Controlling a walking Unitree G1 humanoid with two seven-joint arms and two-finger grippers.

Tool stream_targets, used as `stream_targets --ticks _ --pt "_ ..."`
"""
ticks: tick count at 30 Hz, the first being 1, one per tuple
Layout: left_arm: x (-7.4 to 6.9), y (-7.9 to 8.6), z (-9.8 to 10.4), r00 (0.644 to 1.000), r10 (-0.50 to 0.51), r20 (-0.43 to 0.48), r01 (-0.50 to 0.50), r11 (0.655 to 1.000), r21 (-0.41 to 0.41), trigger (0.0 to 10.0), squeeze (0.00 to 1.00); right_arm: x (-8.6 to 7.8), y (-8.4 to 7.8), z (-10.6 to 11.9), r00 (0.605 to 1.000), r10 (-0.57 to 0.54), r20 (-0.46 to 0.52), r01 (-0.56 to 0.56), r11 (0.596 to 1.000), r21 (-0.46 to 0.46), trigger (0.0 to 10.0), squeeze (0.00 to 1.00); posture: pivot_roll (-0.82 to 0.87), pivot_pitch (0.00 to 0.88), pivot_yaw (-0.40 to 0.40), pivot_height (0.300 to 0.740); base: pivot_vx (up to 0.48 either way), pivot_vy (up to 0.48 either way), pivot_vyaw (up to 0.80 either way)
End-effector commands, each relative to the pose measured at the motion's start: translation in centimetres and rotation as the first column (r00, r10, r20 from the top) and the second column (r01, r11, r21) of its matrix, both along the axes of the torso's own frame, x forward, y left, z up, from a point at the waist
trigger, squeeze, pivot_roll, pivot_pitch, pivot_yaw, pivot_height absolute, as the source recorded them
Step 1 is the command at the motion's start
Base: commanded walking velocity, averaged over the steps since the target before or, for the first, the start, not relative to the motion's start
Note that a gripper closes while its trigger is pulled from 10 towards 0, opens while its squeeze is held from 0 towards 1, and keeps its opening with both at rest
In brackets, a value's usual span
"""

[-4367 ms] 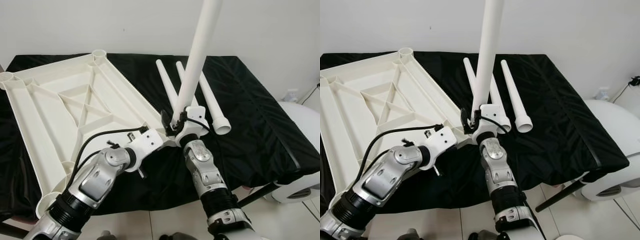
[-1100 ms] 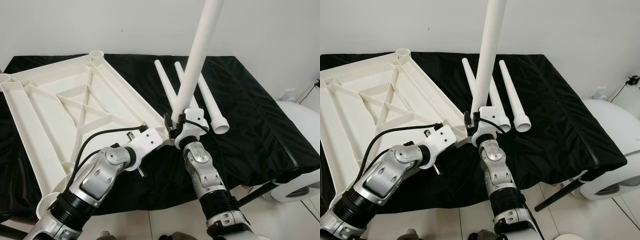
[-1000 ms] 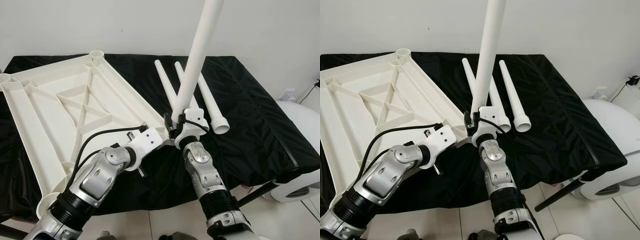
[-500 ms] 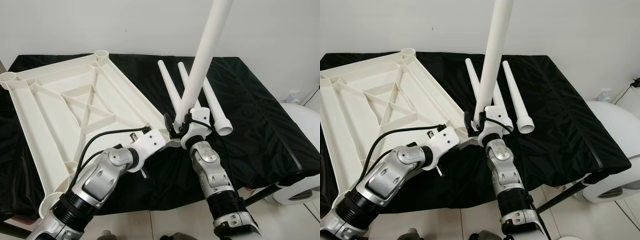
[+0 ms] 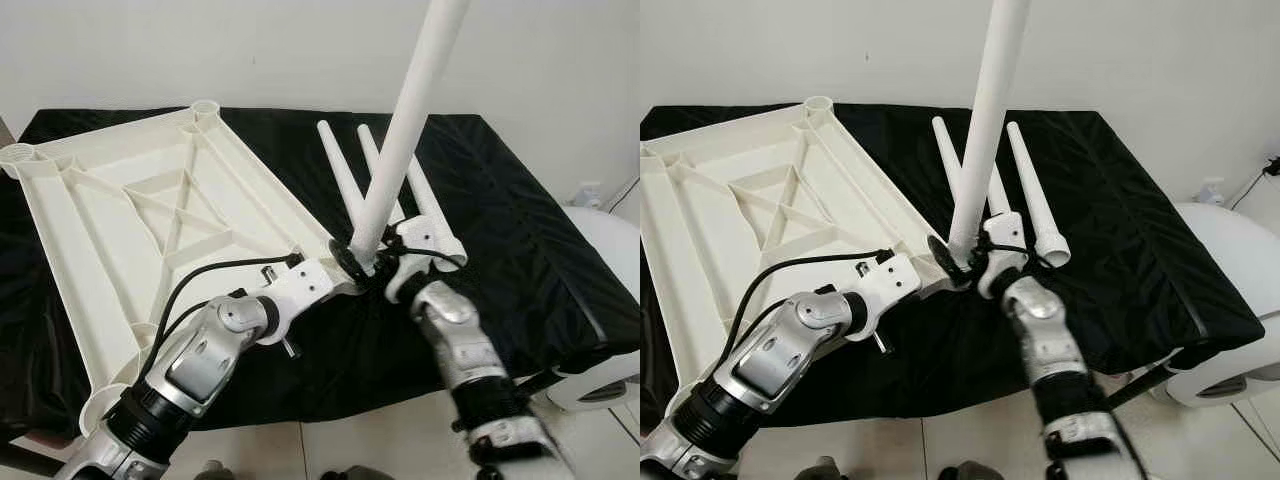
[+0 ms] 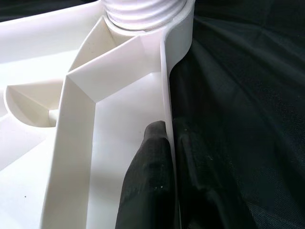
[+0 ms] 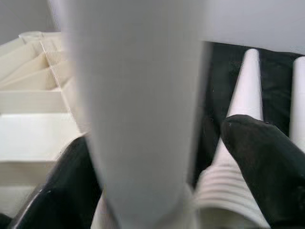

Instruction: Building children table

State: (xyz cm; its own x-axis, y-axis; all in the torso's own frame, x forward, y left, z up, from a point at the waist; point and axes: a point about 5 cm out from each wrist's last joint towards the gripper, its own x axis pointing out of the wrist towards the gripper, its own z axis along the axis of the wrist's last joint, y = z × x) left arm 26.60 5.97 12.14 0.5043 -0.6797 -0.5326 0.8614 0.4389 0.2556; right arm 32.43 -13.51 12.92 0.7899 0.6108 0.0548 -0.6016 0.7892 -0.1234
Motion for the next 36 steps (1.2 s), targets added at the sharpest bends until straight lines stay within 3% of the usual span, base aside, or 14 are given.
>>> stream_targets --ticks 1,8,16,18,20,21,22,32,33,34,35,36 --pt "-0.9 -1.1 -1.0 0.997 -0.067 -0.049 0.067 0.998 -0.006 10.0 0.00 0.1 -0.4 0.0 1.000 0.007 0.002 -0.007 1.000 0.009 10.0 0.00 0.03 0.000 -0.093 0.740 0.000 0.000 0.00" --pt "-0.8 -1.1 -0.9 0.997 -0.069 -0.047 0.069 0.998 -0.006 10.0 0.00 0.7 -1.7 0.1 0.987 0.153 -0.051 -0.154 0.988 -0.006 10.0 0.00 0.03 0.000 -0.090 0.740 0.000 0.000 0.00" --pt "-0.8 -1.0 -0.9 0.997 -0.067 -0.048 0.067 0.998 -0.008 10.0 0.00 1.3 -1.7 -0.1 0.974 0.215 -0.073 -0.218 0.975 -0.031 10.0 0.00 0.03 0.000 -0.087 0.740 0.000 0.000 0.00" --pt "-0.8 -1.0 -0.8 0.997 -0.064 -0.047 0.064 0.998 -0.009 10.0 0.00 1.5 -1.4 -0.3 0.971 0.225 -0.077 -0.228 0.973 -0.032 7.6 0.00 0.03 0.000 -0.088 0.740 0.000 0.000 0.00" --pt "-0.7 -1.1 -0.7 0.997 -0.061 -0.046 0.061 0.998 -0.011 10.0 0.00 1.6 -1.2 -0.4 0.970 0.232 -0.080 -0.234 0.972 -0.025 7.6 0.00 0.03 0.000 -0.089 0.740 0.000 0.000 0.00" --pt "-0.7 -1.0 -0.7 0.997 -0.059 -0.045 0.058 0.998 -0.011 10.0 0.00 1.6 -1.1 -0.5 0.968 0.237 -0.084 -0.239 0.971 -0.017 1.7 0.00 0.03 0.000 -0.089 0.740 0.000 0.000 0.00" --pt "-0.7 -1.0 -0.7 0.997 -0.057 -0.045 0.057 0.998 -0.012 10.0 0.00 1.6 -0.9 -0.6 0.967 0.241 -0.087 -0.243 0.970 -0.012 0.0 0.00 0.03 0.000 -0.088 0.740 0.000 0.000 0.00" --pt "-0.7 -1.1 -0.6 0.997 -0.056 -0.045 0.055 0.998 -0.015 10.0 0.00 1.3 -0.3 -1.3 0.953 0.286 -0.098 -0.286 0.958 0.006 0.0 0.00 0.03 0.000 -0.090 0.740 0.000 0.000 0.00" --pt "-0.8 -1.2 -0.6 0.997 -0.057 -0.046 0.056 0.998 -0.016 10.0 0.00 1.2 -0.2 -1.4 0.953 0.286 -0.097 -0.287 0.958 0.006 2.5 0.00 0.03 0.000 -0.092 0.740 0.000 0.000 0.00" --pt "-0.8 -1.2 -0.7 0.997 -0.058 -0.047 0.057 0.998 -0.016 10.0 0.00 1.2 -0.2 -1.5 0.953 0.286 -0.097 -0.286 0.958 0.007 2.5 0.00 0.03 0.000 -0.092 0.740 0.000 0.000 0.00" --pt "-0.9 -1.2 -0.7 0.997 -0.058 -0.048 0.057 0.998 -0.017 10.0 0.00 1.2 -0.2 -1.4 0.955 0.282 -0.093 -0.283 0.959 0.009 10.0 0.00 0.03 0.000 -0.094 0.740 0.000 0.000 0.00" --pt "-0.9 -1.3 -0.7 0.997 -0.058 -0.049 0.058 0.998 -0.019 10.0 0.00 1.1 -0.1 -1.4 0.958 0.274 -0.089 -0.274 0.962 0.014 10.0 0.00 0.03 0.000 -0.094 0.740 0.000 0.000 0.00"
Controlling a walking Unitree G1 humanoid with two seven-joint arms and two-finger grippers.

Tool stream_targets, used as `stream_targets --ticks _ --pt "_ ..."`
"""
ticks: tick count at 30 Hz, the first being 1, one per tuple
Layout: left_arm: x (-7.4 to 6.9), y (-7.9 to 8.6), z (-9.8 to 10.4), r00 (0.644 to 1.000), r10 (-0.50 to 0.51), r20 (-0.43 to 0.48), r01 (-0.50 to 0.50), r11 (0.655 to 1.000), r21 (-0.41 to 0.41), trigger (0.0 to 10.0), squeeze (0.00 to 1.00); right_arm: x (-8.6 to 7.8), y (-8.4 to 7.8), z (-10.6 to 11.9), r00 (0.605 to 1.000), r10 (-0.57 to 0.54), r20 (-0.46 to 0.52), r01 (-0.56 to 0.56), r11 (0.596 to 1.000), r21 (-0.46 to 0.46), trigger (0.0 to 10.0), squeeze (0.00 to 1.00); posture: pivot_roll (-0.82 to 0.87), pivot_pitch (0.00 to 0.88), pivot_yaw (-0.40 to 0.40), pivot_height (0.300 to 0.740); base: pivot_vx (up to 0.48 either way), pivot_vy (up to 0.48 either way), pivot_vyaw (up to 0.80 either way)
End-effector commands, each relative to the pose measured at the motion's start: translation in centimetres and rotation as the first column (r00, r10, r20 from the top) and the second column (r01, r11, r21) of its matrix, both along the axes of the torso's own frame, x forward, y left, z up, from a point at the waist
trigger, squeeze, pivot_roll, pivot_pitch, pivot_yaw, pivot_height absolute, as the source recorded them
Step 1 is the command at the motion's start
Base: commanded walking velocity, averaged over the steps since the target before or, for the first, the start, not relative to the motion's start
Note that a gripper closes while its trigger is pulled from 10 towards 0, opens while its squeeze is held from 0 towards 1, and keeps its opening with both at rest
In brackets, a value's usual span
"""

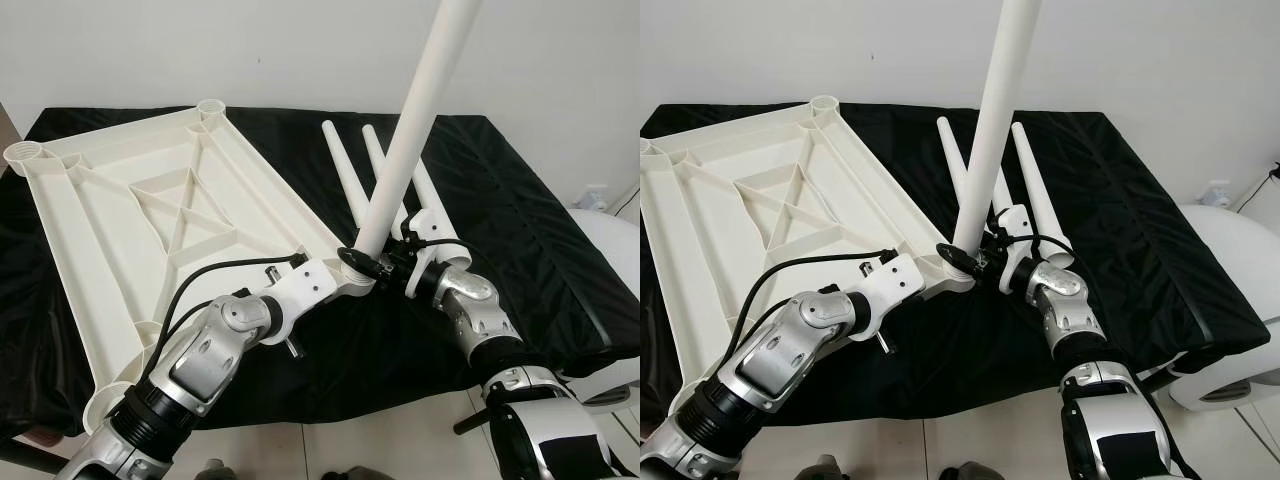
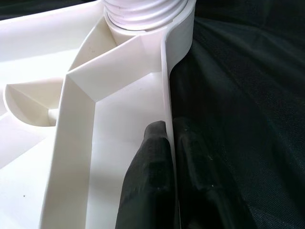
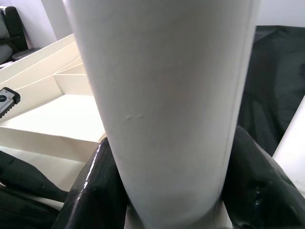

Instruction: Building children table

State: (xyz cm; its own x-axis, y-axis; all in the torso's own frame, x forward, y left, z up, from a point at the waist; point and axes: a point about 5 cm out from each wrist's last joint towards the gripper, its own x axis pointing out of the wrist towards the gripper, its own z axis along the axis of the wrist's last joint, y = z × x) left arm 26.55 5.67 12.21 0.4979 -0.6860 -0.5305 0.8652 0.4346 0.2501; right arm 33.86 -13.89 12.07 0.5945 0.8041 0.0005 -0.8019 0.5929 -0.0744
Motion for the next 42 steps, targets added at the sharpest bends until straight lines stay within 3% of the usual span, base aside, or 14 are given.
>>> stream_targets --ticks 1,10,15,20,25,31,33,36,42 --pt "-0.8 -1.0 -0.7 0.998 -0.052 -0.046 0.051 0.999 -0.013 10.0 0.00 -0.3 0.3 -0.6 1.000 0.001 -0.017 0.000 1.000 0.003 10.0 0.00 0.03 0.000 -0.094 0.740 0.000 0.000 0.00" --pt "-1.1 -1.0 -0.9 0.997 -0.051 -0.053 0.050 0.999 -0.016 10.0 0.00 -0.8 1.1 -0.4 0.994 -0.108 0.030 0.107 0.994 0.027 10.0 0.00 0.03 0.000 -0.099 0.740 0.000 0.000 0.00" --pt "-1.1 -1.0 -0.9 0.997 -0.050 -0.055 0.049 0.999 -0.016 10.0 0.00 -0.7 1.5 -0.5 0.965 -0.260 0.044 0.260 0.966 0.007 10.0 0.00 0.03 0.000 -0.098 0.740 0.000 0.000 0.00" --pt "-1.1 -1.1 -0.9 0.997 -0.055 -0.057 0.054 0.998 -0.017 10.0 0.00 -0.9 2.1 -0.3 0.944 -0.327 0.041 0.326 0.945 0.031 10.0 0.00 0.02 0.000 -0.093 0.740 0.000 0.000 0.00" --pt "-1.3 -1.4 -0.9 0.996 -0.070 -0.060 0.069 0.997 -0.021 10.0 0.00 -1.3 4.0 -0.2 0.900 -0.436 -0.010 0.435 0.897 0.085 10.0 0.00 0.02 0.000 -0.087 0.740 0.000 0.000 0.00" --pt "-1.4 -1.4 -1.0 0.995 -0.073 -0.062 0.072 0.997 -0.019 10.0 0.00 -1.3 4.8 0.0 0.848 -0.529 -0.033 0.529 0.841 0.108 10.0 0.00 0.02 0.000 -0.087 0.740 0.000 0.000 0.00" --pt "-1.4 -1.4 -1.0 0.995 -0.074 -0.064 0.072 0.997 -0.021 10.0 0.00 -1.2 5.2 0.3 0.793 -0.607 -0.044 0.607 0.784 0.125 10.0 0.00 0.02 0.000 -0.089 0.740 0.000 0.000 0.00" --pt "-1.4 -1.5 -1.0 0.995 -0.073 -0.064 0.072 0.997 -0.021 10.0 0.00 -1.3 5.7 0.6 0.763 -0.644 -0.051 0.645 0.753 0.135 10.0 0.00 0.02 0.000 -0.089 0.740 0.000 0.000 0.00" --pt "-1.5 -1.5 -1.0 0.995 -0.069 -0.066 0.067 0.998 -0.021 10.0 0.00 -1.8 6.7 1.1 0.765 -0.641 -0.054 0.641 0.753 0.146 10.0 0.00 0.03 0.000 -0.097 0.740 0.000 0.000 0.00"
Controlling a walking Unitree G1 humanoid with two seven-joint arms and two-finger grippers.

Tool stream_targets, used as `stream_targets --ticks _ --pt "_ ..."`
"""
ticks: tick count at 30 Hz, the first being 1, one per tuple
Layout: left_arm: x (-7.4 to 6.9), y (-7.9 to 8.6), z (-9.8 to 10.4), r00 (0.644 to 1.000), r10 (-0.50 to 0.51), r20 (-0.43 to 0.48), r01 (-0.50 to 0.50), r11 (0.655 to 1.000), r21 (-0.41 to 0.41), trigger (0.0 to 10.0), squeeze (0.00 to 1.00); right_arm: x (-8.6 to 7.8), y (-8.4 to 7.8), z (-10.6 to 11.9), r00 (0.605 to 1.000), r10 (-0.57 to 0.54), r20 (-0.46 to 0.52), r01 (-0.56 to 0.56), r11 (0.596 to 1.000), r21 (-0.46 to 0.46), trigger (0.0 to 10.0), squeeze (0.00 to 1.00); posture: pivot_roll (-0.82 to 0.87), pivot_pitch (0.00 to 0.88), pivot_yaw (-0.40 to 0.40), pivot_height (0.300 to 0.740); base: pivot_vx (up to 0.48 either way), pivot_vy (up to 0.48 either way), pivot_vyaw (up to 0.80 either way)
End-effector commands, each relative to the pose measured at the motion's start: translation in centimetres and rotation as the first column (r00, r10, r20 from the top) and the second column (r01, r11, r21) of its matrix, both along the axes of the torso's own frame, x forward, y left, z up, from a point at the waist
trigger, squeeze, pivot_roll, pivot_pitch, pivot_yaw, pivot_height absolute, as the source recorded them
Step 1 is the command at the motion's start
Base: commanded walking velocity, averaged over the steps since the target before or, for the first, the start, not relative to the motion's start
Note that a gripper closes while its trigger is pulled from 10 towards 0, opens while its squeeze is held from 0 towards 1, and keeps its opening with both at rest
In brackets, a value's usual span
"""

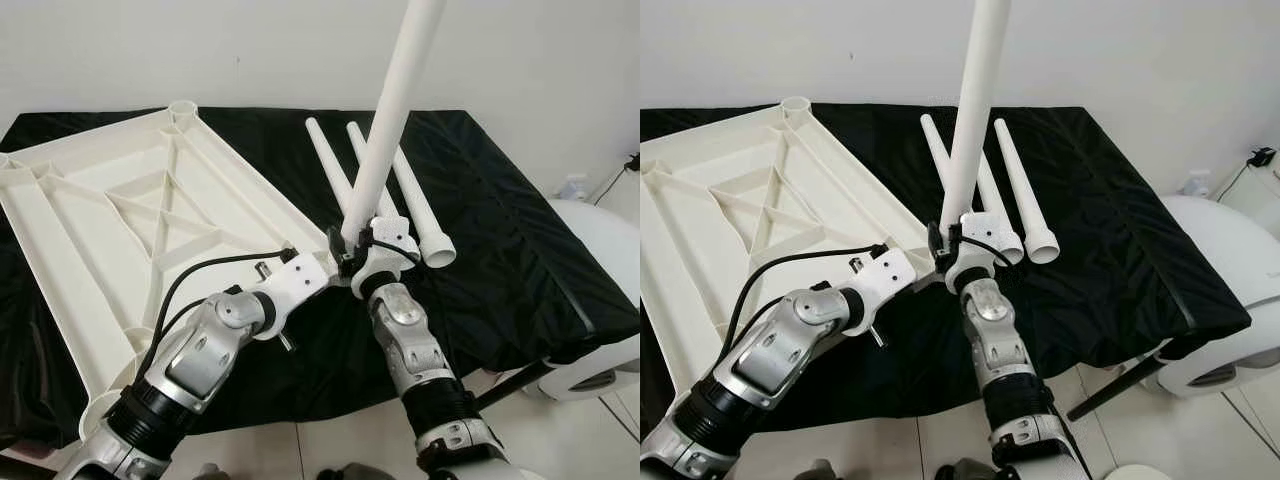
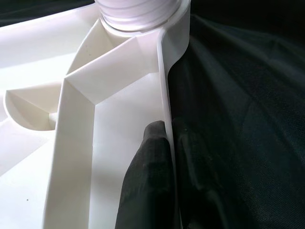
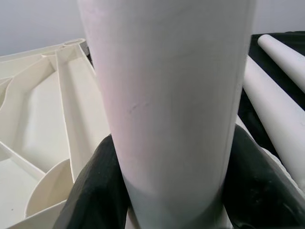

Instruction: Building children table

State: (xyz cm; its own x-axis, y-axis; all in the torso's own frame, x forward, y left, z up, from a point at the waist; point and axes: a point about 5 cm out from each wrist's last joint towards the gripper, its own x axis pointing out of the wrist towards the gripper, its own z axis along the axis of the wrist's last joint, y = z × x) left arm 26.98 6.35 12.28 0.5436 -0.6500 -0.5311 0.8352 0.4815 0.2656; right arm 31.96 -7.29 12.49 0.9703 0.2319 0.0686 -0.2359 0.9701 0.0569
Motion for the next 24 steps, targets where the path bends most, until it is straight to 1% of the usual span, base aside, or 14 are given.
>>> stream_targets --ticks 1,8,9,14,18,21,22,24 --pt "-1.9 -2.1 -1.1 0.989 -0.127 -0.077 0.125 0.992 -0.036 10.0 0.00 0.1 0.1 0.7 1.000 -0.008 0.017 0.007 1.000 0.004 10.0 0.00 0.03 0.000 -0.097 0.740 0.000 0.000 0.00" --pt "-2.0 -2.2 -1.1 0.989 -0.125 -0.075 0.123 0.992 -0.036 10.0 0.00 0.0 -0.3 0.8 1.000 -0.009 0.030 0.009 1.000 -0.004 10.0 0.00 0.03 0.000 -0.102 0.740 0.000 0.000 0.00" --pt "-2.0 -2.2 -1.1 0.989 -0.125 -0.075 0.123 0.992 -0.036 10.0 0.00 0.0 -0.5 0.8 0.999 -0.003 0.033 0.004 1.000 -0.004 10.0 1.00 0.03 0.000 -0.103 0.740 0.000 0.000 0.00" --pt "-2.0 -2.2 -1.2 0.989 -0.126 -0.075 0.123 0.992 -0.037 10.0 0.00 -0.1 -0.6 0.9 0.999 0.013 0.038 -0.013 1.000 0.000 10.0 1.00 0.03 0.000 -0.104 0.740 0.000 0.000 0.00" --pt "-2.0 -2.3 -1.2 0.989 -0.129 -0.074 0.127 0.991 -0.035 10.0 0.00 -0.5 -1.7 1.0 0.995 0.071 0.074 -0.071 0.997 0.000 10.0 1.00 0.03 0.000 -0.105 0.740 0.000 0.000 0.00" --pt "-2.0 -2.3 -1.2 0.989 -0.130 -0.073 0.127 0.991 -0.034 10.0 0.00 -0.6 -2.0 1.1 0.993 0.083 0.085 -0.083 0.997 -0.002 10.0 1.00 0.03 0.000 -0.105 0.740 0.000 0.000 0.00" --pt "-2.0 -2.3 -1.2 0.989 -0.129 -0.072 0.127 0.991 -0.034 10.0 0.00 -0.7 -2.4 0.9 0.985 0.155 0.080 -0.155 0.988 -0.006 10.0 0.77 0.03 0.000 -0.104 0.740 0.000 0.000 0.00" --pt "-2.0 -2.3 -1.2 0.989 -0.129 -0.072 0.127 0.991 -0.034 10.0 0.00 -0.7 -2.4 0.9 0.985 0.155 0.080 -0.155 0.988 -0.006 10.0 0.77 0.03 0.000 -0.104 0.740 0.000 0.000 0.00"
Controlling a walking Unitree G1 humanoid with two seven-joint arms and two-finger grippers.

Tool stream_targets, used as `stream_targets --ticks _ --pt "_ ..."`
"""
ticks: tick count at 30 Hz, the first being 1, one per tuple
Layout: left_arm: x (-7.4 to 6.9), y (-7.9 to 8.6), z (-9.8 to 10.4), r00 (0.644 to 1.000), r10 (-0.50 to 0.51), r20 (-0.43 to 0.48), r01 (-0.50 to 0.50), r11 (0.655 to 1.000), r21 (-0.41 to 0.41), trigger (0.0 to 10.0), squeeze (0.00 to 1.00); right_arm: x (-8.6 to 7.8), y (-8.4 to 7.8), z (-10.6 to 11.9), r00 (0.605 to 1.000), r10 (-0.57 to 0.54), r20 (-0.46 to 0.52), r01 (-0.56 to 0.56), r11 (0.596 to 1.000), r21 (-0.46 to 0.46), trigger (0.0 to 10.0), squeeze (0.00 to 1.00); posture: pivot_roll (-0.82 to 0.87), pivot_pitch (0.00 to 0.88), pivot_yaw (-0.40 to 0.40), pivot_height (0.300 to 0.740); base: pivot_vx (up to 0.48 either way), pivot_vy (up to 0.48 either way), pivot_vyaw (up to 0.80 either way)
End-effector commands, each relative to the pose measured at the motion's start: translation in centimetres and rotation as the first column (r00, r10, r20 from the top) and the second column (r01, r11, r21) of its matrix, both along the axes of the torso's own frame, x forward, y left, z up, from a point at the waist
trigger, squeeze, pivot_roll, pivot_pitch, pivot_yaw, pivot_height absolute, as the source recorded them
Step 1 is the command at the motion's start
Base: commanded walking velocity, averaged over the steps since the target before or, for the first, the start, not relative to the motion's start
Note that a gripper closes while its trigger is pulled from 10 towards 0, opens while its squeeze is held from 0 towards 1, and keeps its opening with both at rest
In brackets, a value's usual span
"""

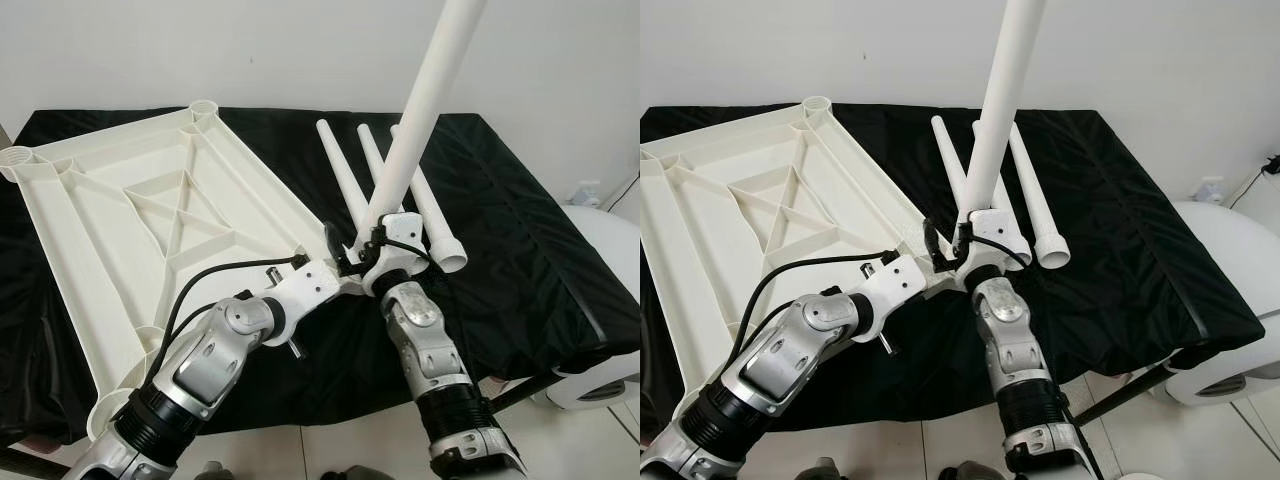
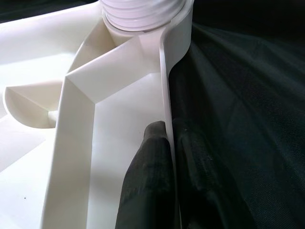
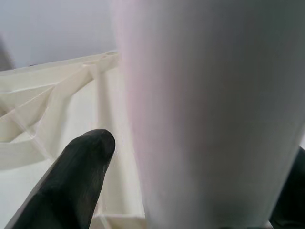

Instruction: Building children table

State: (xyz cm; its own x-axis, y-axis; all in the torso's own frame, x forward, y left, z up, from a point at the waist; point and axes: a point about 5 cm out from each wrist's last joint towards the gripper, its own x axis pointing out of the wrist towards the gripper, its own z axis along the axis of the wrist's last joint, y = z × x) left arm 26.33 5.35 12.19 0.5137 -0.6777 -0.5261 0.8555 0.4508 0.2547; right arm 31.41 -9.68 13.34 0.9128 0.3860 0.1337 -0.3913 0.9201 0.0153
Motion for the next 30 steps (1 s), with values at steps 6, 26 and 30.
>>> stream_targets --ticks 6,26,30 --pt "-1.4 -1.2 -1.1 0.994 -0.091 -0.067 0.090 0.996 -0.015 10.0 0.00 0.1 -2.5 -0.4 0.982 0.188 -0.004 -0.188 0.982 -0.021 10.0 0.00 0.03 0.000 -0.101 0.740 0.000 0.000 0.00" --pt "-1.1 -1.3 -0.9 0.994 -0.094 -0.059 0.093 0.996 -0.016 10.0 0.00 2.3 -4.9 -0.5 0.902 0.422 -0.089 -0.431 0.892 -0.140 10.0 0.00 0.04 0.000 -0.097 0.740 0.000 0.000 0.00" --pt "-1.1 -1.4 -0.8 0.994 -0.093 -0.057 0.092 0.996 -0.019 10.0 0.00 3.0 -4.7 -0.6 0.904 0.417 -0.095 -0.427 0.889 -0.164 10.0 0.00 0.04 0.000 -0.102 0.740 0.000 0.000 0.00"
